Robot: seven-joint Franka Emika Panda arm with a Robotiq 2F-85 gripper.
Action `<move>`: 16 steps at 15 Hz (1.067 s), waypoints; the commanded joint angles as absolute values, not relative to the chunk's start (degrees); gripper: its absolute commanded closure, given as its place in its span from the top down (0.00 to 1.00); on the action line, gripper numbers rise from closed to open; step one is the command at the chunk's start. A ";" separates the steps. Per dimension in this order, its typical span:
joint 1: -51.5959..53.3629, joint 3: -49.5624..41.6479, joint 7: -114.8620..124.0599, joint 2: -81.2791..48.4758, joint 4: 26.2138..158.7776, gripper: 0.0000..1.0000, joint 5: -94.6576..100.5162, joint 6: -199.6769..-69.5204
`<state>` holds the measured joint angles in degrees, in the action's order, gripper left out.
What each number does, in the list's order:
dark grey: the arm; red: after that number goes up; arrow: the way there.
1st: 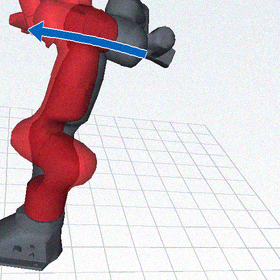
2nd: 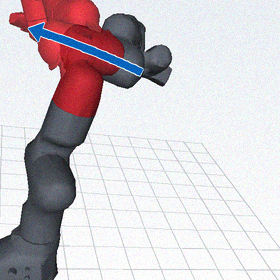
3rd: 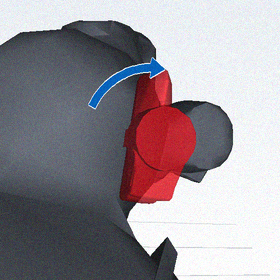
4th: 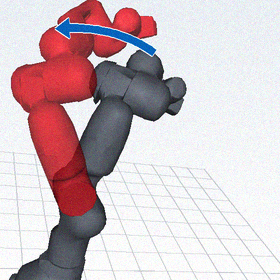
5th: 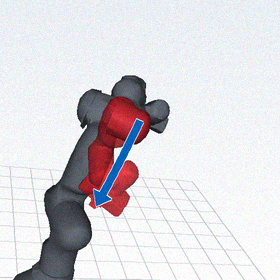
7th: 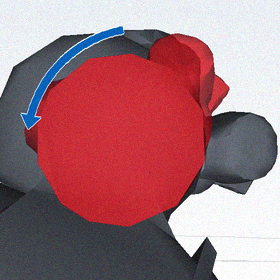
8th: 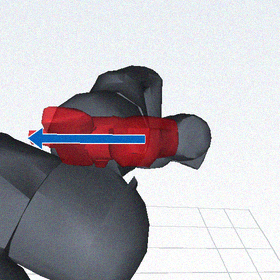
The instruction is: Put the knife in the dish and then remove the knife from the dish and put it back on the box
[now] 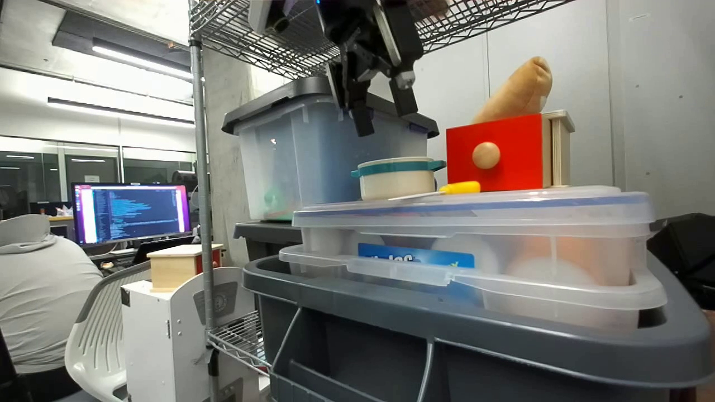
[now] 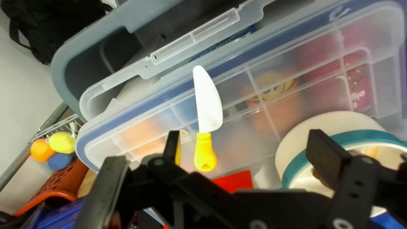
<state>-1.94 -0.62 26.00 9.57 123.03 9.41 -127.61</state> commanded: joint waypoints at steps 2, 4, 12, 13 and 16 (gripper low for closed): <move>-1.70 1.74 25.75 19.49 128.49 1.00 7.12 -119.07; -1.55 2.83 25.33 22.61 129.93 1.00 6.15 -115.37; -0.43 4.47 19.72 26.84 131.17 1.00 3.08 -107.48; -0.21 4.58 19.42 27.36 131.42 1.00 2.91 -107.13; -0.12 4.65 19.16 27.66 131.84 1.00 2.87 -107.08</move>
<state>0.61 4.06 19.45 27.66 131.93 3.17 -107.15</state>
